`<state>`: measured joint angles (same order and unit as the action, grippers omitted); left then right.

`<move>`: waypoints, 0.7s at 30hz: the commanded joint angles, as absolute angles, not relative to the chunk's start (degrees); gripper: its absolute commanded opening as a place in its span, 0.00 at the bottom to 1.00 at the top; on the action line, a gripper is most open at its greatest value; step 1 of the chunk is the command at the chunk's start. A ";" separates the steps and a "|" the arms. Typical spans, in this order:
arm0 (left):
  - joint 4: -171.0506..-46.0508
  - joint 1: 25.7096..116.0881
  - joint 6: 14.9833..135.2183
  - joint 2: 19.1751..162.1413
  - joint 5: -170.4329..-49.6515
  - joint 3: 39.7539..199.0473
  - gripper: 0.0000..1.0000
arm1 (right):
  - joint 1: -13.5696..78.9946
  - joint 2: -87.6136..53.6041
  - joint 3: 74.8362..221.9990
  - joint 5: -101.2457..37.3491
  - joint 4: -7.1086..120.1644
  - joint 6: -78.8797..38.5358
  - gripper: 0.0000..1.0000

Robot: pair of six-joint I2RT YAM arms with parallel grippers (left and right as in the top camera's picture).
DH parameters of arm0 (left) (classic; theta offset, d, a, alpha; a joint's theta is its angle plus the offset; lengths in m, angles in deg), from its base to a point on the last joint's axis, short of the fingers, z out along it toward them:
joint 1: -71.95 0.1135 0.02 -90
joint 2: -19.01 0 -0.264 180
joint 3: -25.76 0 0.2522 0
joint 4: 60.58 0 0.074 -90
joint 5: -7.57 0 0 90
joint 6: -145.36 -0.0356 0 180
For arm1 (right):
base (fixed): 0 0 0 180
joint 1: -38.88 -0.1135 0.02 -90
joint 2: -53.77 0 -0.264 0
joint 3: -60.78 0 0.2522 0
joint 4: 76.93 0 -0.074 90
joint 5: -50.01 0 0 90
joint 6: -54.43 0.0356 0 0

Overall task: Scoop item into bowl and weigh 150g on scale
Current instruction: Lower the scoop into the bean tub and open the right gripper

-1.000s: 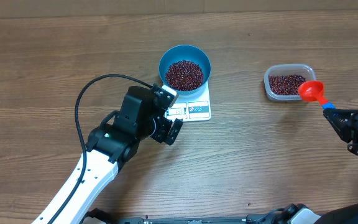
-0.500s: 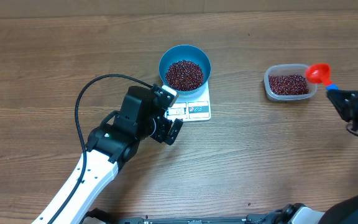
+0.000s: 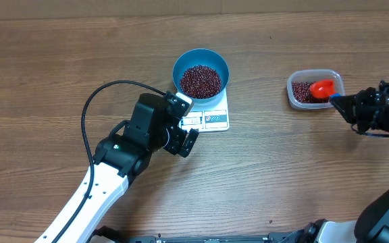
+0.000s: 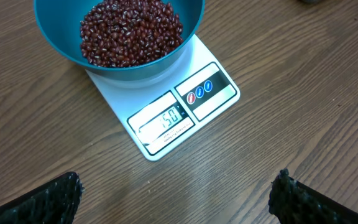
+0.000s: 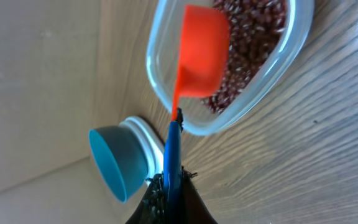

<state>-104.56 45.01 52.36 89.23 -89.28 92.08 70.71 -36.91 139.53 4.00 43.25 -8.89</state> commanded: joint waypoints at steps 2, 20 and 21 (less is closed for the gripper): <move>-104.32 45.36 51.68 89.42 -88.84 93.26 0.99 | 70.43 -37.12 135.29 2.07 46.94 -4.09 0.04; -104.34 45.36 51.68 89.40 -88.84 93.26 0.99 | 70.43 -37.12 132.82 2.01 45.41 -4.54 0.52; -104.34 45.36 51.68 89.40 -88.84 93.26 1.00 | 70.43 -37.12 132.82 2.03 44.60 -4.52 0.54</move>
